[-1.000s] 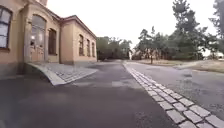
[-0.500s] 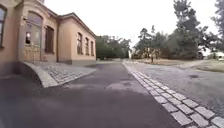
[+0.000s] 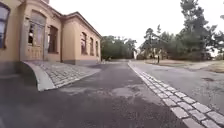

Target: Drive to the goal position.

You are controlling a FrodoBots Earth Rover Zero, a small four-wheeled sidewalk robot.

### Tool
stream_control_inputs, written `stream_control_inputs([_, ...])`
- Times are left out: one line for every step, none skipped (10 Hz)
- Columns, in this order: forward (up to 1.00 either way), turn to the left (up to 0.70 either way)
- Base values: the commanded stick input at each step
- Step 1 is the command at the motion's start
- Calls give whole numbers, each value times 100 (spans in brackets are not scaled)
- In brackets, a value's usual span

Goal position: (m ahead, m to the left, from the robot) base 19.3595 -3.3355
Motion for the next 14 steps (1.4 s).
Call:
stream_control_inputs([70,0])
stream_control_inputs([70,0])
stream_control_inputs([70,0])
stream_control_inputs([70,0])
stream_control_inputs([70,0])
stream_control_inputs([70,-4])
stream_control_inputs([70,-10])
stream_control_inputs([70,-3])
stream_control_inputs([70,0])
stream_control_inputs([70,0])
stream_control_inputs([70,0])
stream_control_inputs([70,0])
stream_control_inputs([70,0])
stream_control_inputs([70,0])
